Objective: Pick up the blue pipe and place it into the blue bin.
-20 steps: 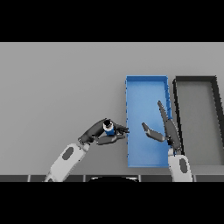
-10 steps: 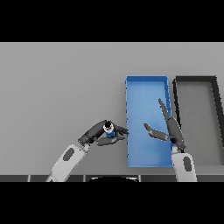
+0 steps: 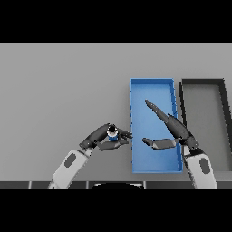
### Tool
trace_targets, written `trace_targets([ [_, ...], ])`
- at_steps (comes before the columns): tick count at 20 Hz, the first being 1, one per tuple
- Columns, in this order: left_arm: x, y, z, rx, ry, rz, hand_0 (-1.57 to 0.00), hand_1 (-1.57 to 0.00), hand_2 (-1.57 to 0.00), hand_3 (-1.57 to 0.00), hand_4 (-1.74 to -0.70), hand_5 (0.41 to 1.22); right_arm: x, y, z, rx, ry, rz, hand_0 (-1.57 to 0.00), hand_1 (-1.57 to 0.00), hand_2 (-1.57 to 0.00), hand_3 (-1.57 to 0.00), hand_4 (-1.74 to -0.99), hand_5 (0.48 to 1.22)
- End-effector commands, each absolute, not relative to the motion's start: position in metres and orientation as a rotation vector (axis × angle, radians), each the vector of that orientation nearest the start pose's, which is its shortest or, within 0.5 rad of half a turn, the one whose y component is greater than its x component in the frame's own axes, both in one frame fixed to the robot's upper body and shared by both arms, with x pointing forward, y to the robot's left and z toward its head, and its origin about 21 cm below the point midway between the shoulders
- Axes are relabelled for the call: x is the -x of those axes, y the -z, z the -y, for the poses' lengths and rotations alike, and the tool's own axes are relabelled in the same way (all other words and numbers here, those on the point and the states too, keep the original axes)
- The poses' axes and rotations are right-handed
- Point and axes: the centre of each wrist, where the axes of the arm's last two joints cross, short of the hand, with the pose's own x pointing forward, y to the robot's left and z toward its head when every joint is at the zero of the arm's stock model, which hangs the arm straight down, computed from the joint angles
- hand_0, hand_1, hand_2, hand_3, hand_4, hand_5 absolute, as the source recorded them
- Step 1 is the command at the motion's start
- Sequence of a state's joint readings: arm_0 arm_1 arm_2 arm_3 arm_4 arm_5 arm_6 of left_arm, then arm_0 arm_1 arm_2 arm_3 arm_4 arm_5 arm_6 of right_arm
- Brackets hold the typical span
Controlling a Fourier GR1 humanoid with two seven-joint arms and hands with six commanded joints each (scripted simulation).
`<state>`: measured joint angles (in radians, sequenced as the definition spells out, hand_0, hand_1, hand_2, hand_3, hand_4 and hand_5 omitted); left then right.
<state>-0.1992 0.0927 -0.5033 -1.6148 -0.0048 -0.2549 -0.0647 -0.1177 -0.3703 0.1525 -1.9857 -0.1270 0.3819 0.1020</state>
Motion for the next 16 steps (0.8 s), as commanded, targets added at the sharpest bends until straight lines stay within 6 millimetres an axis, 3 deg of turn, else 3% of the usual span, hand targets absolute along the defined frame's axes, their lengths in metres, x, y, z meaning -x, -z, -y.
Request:
trace_targets([
  [1, -0.252, -0.045, -0.11, 0.577, 0.781, 1.707, -1.57, -1.57, -1.57, -1.57, -1.47, 1.221, -0.241, -0.145, 0.229, -0.264, -0.859, 1.834, 0.0, 0.0, 0.0, 0.0, -1.205, 0.539],
  [5, -0.251, -0.042, -0.109, 0.565, 0.798, 1.703, -1.57, -1.57, -1.57, -1.57, -1.47, 1.221, -0.242, -0.165, 0.21, -0.351, -0.999, 1.81, 0.0, 0.0, 0.0, 0.0, -1.256, 0.523],
  [10, -0.251, -0.045, -0.109, 0.578, 0.798, 1.698, -1.57, -1.57, -1.57, -1.57, -1.47, 1.221, -0.245, -0.17, 0.179, -0.471, -1.085, 1.707, 0.0, 0.0, 0.0, 0.0, -1.227, 0.528],
  [16, -0.253, -0.047, -0.107, 0.619, 0.799, 1.693, -1.57, -1.57, -1.57, -1.57, -1.48, 1.221, -0.264, -0.169, 0.148, -0.527, -1.211, 1.643, 0.0, 0.0, 0.0, 0.0, -1.192, 0.514],
])
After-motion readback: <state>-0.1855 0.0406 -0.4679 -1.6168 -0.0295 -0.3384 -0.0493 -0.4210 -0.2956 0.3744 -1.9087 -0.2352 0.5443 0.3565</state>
